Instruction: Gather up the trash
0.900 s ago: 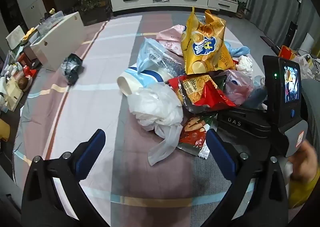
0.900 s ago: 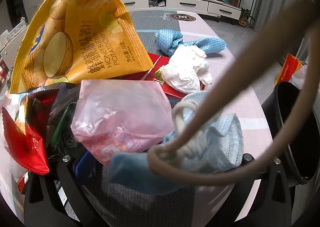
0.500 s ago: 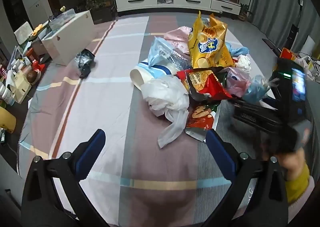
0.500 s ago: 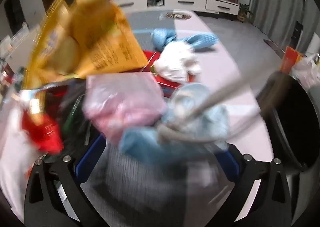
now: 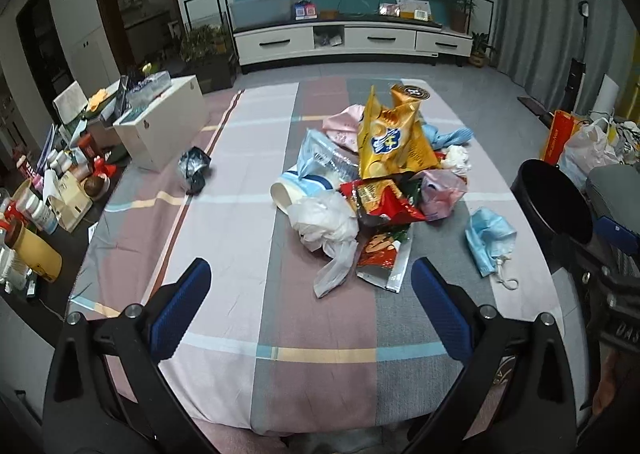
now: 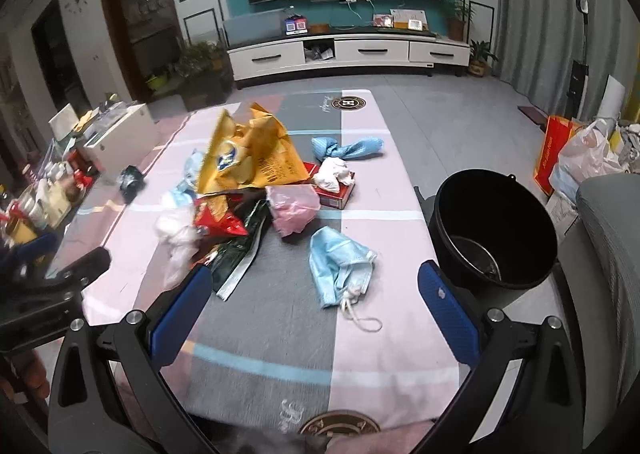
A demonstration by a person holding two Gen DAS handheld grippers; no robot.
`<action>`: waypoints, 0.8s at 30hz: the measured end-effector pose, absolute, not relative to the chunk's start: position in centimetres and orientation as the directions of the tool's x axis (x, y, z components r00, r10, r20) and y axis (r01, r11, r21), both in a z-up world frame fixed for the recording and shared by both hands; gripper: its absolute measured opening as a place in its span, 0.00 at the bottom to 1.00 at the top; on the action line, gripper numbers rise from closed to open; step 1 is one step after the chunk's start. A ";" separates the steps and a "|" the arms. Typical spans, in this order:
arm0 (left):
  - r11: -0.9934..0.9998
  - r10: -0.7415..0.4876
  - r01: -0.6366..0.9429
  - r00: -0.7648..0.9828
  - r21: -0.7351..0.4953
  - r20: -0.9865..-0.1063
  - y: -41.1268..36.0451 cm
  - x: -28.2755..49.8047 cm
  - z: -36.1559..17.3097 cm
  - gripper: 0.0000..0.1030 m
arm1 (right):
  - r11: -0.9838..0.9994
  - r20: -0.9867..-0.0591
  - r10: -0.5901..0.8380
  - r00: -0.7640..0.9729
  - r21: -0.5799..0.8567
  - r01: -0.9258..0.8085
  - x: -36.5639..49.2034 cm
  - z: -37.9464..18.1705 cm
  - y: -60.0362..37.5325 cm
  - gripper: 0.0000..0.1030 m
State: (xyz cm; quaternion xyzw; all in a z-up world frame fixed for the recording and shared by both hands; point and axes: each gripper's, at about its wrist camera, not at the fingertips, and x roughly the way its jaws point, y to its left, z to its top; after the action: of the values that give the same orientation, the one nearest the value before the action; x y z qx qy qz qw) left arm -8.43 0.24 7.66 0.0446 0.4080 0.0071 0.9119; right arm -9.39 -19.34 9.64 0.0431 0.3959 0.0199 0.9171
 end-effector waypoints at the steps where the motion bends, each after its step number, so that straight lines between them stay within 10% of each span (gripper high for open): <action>1: 0.996 0.047 0.026 0.670 0.087 -0.741 0.2 -8.7 7.9 0.97 | 0.995 -0.723 0.075 0.686 0.094 -0.009 -9.7 9.7 -19.0 0.98; 24: 0.994 0.034 0.049 0.689 0.094 -0.724 -0.4 -10.1 9.1 0.97 | 0.997 -0.693 0.072 0.718 0.077 -0.026 -11.2 11.6 -18.1 0.98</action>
State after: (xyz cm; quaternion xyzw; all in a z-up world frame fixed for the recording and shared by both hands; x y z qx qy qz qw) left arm -10.08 -0.38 9.07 0.0531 0.3941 -0.0041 0.9175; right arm -11.17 -18.09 11.64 0.0308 0.3749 0.0263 0.9262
